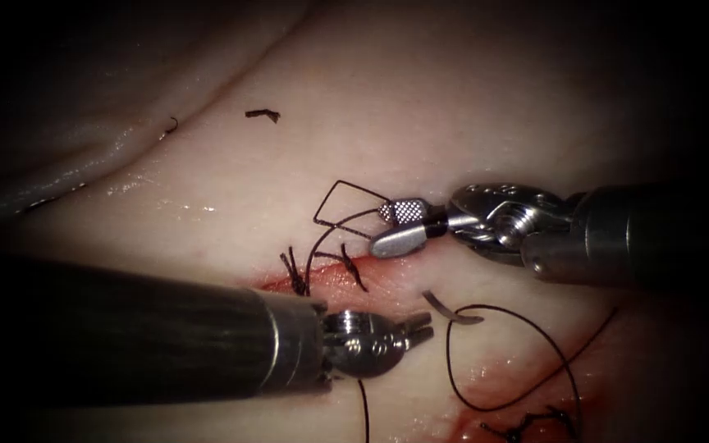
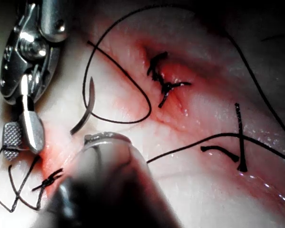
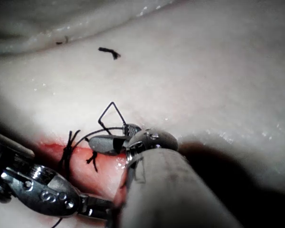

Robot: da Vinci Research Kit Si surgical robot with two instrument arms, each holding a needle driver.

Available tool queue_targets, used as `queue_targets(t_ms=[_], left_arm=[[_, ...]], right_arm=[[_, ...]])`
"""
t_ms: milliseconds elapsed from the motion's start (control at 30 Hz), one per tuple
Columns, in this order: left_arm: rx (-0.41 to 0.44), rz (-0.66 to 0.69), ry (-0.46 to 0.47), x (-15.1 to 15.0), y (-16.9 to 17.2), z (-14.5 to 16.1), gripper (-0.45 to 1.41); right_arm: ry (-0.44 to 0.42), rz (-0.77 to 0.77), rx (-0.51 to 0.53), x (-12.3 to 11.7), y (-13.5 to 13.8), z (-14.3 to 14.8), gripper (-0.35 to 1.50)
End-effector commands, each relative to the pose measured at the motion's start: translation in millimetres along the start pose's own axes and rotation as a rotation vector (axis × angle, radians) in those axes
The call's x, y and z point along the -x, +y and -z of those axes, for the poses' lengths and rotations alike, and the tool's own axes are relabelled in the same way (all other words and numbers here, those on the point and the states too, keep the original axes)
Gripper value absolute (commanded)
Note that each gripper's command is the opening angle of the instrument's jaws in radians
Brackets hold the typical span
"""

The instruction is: Wound Closure

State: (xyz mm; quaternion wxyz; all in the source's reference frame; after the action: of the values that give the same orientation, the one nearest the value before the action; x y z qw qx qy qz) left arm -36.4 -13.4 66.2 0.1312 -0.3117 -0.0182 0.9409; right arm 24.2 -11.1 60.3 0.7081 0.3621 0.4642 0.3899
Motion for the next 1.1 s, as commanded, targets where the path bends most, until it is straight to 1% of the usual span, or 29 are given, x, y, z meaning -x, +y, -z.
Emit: queue_targets(t_ms=[33,133,200,233,267,300,367,433,533,567,633,733,800,833,867,1033,1067,1100], left_arm=[[0.002,-0.012,-0.001,0.0,0.5,-0.7,0.19],[-0.006,-0.022,0.013,-0.1,0.3,-0.6,0.27],[-0.012,-0.025,0.028,-0.3,0.1,-0.4,0.29],[-0.012,-0.025,0.028,-0.3,0.1,-0.4,0.29],[-0.032,-0.024,0.029,-0.7,-0.1,0.1,0.29],[-0.032,-0.024,0.029,-0.7,-0.1,0.1,0.29],[-0.042,-0.023,0.035,-1.1,-0.1,0.6,0.25],[-0.048,-0.019,0.027,-1.4,0.2,1.0,0.19],[-0.056,-0.017,0.018,-1.4,0.4,1.3,0.15],[-0.063,-0.018,0.008,-1.1,0.6,1.6,0.09],[-0.048,-0.022,-0.018,-0.7,0.6,1.9,0.02],[-0.052,-0.03,-0.033,-0.1,0.4,2.4,0.02],[-0.052,-0.027,-0.037,0.1,-0.2,2.7,0.1],[-0.052,-0.026,-0.037,0.0,-0.3,2.7,0.24],[-0.051,-0.024,-0.038,-0.1,-0.5,2.7,0.32],[-0.084,-0.015,-0.01,-1.6,-0.9,2.3,0.66],[-0.084,-0.023,-0.007,-2.0,-1.0,2.0,0.76],[-0.085,-0.022,-0.008,-2.1,-1.0,1.9,0.79]], right_arm=[[0.004,0.001,0.007,0.3,0.4,-0.7,1.45],[0.02,-0.007,0.02,0.2,0.8,0.0,1.45],[0.021,-0.01,0.019,0.2,1.2,0.6,1.38],[0.021,-0.01,0.019,0.2,1.2,0.6,1.38],[0.025,-0.006,0.012,0.6,1.5,1.2,1.33],[0.025,-0.006,0.012,0.6,1.5,1.2,1.33],[0.025,-0.001,0.003,1.2,1.6,1.8,1.31],[0.023,0.001,0.0,1.3,1.7,2.2,1.3],[0.022,0.002,0.0,1.3,1.8,2.4,1.3],[0.021,0.002,-0.001,1.3,1.8,2.5,1.28],[0.024,0.001,-0.002,1.3,1.9,2.6,1.28],[0.029,0.001,-0.005,1.4,1.9,2.5,1.26],[0.029,0.003,-0.004,1.5,1.9,2.5,1.26],[0.032,0.003,-0.006,1.6,1.9,2.5,1.26],[0.032,0.003,-0.005,1.6,1.9,2.5,1.26],[0.032,0.016,-0.004,2.1,2.2,2.5,1.26],[0.032,0.019,-0.004,2.4,2.3,2.5,1.26],[0.032,0.021,-0.004,2.5,2.3,2.5,1.26]])
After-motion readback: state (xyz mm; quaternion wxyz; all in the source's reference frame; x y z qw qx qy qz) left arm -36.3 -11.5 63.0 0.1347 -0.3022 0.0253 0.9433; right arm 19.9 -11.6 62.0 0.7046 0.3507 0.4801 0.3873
